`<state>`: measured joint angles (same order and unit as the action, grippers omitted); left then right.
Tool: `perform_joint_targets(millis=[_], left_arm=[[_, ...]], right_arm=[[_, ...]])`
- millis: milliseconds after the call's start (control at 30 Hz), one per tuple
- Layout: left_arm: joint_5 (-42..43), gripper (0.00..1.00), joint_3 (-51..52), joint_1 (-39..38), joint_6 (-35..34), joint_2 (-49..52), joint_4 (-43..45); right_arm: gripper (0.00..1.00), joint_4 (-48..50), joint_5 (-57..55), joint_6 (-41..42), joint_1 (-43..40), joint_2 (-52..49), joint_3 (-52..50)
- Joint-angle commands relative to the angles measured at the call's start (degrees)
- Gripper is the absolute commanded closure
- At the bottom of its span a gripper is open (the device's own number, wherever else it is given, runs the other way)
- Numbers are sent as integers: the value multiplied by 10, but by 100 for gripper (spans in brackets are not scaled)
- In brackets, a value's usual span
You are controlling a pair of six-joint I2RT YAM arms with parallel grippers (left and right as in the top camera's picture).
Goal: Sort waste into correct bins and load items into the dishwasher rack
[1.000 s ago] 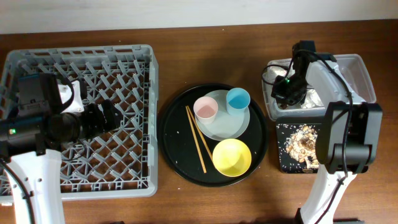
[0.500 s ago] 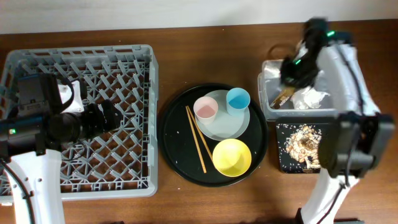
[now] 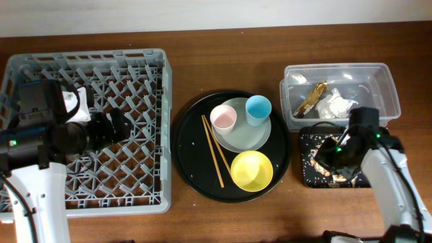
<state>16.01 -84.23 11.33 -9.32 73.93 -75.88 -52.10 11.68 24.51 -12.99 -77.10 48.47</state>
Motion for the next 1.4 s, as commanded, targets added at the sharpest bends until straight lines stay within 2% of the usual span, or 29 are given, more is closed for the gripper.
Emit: perform_joint_targets(millis=[0,100,200,300,433,467,533,633,700,767,800,933,967,1000,1100,1367], left_arm=[[0,1,-3,1,-5,-4,1],[0,1,-3,1,-5,-4,1],[0,1,-3,1,-5,-4,1],[0,1,-3,1,-5,-4,1],[0,1,-3,1,-5,-4,1],[0,1,-3,1,-5,-4,1],[0,1,-3,1,-5,-4,1],[0,1,-3,1,-5,-4,1],[0,1,-3,1,-5,-4,1],[0,1,-3,1,-5,-4,1],[0,0,-3,1,-5,-4,1],[0,1,-3,1,-5,-4,1],[0,1,-3,1,-5,-4,1],[0,1,-3,1,-5,-4,1],[0,1,-3,1,-5,-4,1],[0,1,-3,1,-5,-4,1]], right_arm=[[96,126,18,26,-2,-50,-94],[96,181,32,26,-2,-74,-113],[96,200,102,-38,22,-77,-113],[96,198,102,-48,83,-77,-113],[96,174,52,-48,96,-76,-113],[94,153,23,-48,94,-76,-99],[86,52,-20,-49,80,-76,-15],[77,-96,13,-131,91,-76,121],[61,-105,-2,-137,129,-76,123],[58,-61,-32,-136,166,-77,86],[59,-20,-34,-136,186,-77,56],[72,81,-49,-136,197,-77,-21],[77,84,-49,-136,197,-77,-30],[86,84,-49,-136,197,-77,-33],[96,81,-49,-138,197,-77,-33],[96,71,-49,-212,198,-77,-33]])
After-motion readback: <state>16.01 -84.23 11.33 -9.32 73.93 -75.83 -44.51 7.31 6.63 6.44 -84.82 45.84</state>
